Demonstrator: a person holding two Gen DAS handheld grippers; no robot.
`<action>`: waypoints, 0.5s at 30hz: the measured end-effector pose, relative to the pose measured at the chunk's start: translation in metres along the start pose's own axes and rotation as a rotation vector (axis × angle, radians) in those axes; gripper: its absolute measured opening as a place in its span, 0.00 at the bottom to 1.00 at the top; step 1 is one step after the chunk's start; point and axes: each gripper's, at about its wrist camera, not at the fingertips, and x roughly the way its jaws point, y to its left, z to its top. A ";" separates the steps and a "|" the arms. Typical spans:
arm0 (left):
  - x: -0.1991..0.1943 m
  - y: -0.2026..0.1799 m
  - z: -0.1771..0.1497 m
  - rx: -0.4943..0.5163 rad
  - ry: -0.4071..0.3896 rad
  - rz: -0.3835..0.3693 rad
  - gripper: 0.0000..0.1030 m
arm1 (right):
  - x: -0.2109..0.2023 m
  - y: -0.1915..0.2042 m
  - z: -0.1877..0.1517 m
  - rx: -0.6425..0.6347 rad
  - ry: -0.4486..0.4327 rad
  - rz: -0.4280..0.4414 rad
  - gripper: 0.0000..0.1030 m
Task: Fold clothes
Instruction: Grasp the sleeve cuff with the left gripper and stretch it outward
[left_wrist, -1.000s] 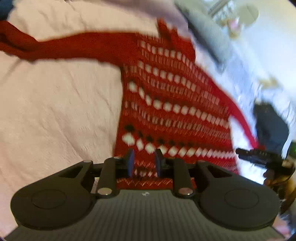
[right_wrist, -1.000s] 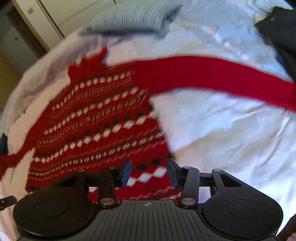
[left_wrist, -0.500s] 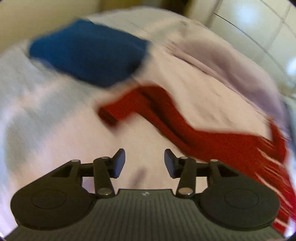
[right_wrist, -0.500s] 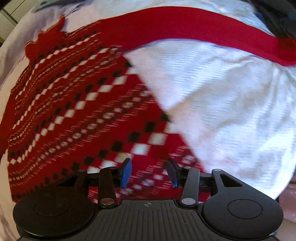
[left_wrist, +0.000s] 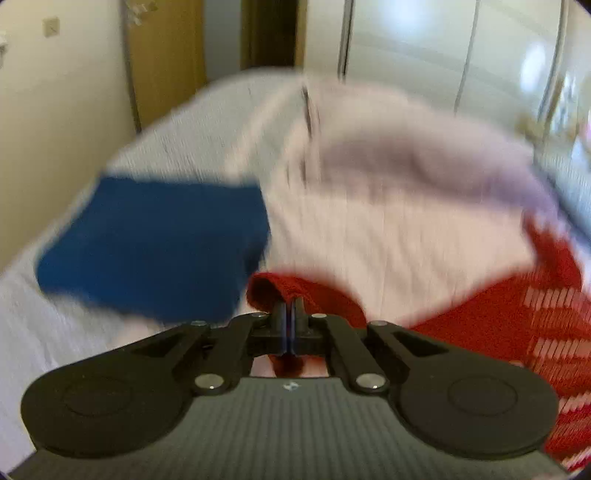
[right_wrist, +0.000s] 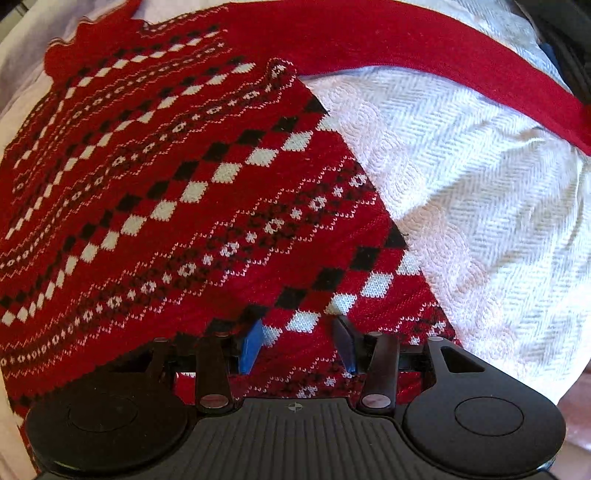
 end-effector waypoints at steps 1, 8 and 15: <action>-0.001 0.010 0.012 -0.028 -0.006 0.011 0.01 | 0.001 0.002 -0.001 0.000 0.000 -0.010 0.46; 0.047 0.058 0.002 -0.235 0.203 0.095 0.22 | 0.005 0.008 -0.009 -0.008 -0.018 -0.050 0.47; 0.072 0.087 -0.078 -0.740 0.225 -0.008 0.31 | 0.002 0.000 -0.016 -0.008 -0.026 -0.031 0.48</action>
